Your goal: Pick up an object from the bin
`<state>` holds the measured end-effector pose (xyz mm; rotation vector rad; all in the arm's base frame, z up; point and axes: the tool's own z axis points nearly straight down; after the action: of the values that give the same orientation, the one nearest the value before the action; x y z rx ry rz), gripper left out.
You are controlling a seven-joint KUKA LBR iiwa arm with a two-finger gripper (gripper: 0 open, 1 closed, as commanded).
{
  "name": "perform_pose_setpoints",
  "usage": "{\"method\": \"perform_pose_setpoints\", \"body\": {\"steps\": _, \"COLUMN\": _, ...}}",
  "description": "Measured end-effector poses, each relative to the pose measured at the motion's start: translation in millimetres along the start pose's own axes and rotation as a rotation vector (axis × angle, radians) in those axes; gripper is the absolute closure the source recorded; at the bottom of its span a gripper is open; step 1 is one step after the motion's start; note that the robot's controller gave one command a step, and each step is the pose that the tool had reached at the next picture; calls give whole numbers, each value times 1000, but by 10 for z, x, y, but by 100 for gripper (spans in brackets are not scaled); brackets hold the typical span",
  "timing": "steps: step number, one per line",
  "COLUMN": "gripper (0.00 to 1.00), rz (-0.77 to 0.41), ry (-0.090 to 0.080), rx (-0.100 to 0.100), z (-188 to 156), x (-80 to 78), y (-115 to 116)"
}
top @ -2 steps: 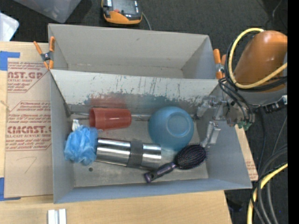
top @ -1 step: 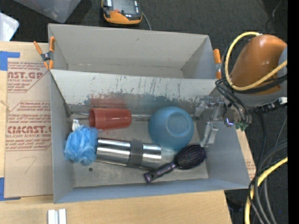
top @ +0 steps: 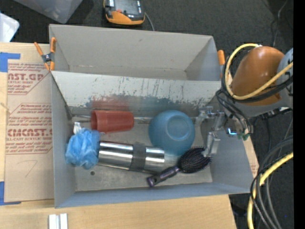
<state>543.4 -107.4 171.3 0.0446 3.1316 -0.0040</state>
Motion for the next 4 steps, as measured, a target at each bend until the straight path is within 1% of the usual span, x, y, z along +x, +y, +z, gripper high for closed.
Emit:
{"method": "perform_pose_setpoints", "body": {"steps": 1, "gripper": 0, "rz": 33, "ry": -2, "rx": 2, "z": 747, "x": 77, "y": 245}}
{"method": "perform_pose_setpoints", "body": {"steps": 2, "gripper": 0, "rz": 31, "ry": -6, "rx": 2, "z": 1015, "x": 107, "y": 94}}
{"method": "perform_pose_setpoints", "body": {"steps": 3, "gripper": 100, "rz": -459, "ry": -9, "rx": 1, "z": 1003, "x": 562, "y": -85}}
{"method": "perform_pose_setpoints", "body": {"steps": 4, "gripper": 100, "rz": -459, "ry": -9, "rx": 1, "z": 1003, "x": 561, "y": -83}}
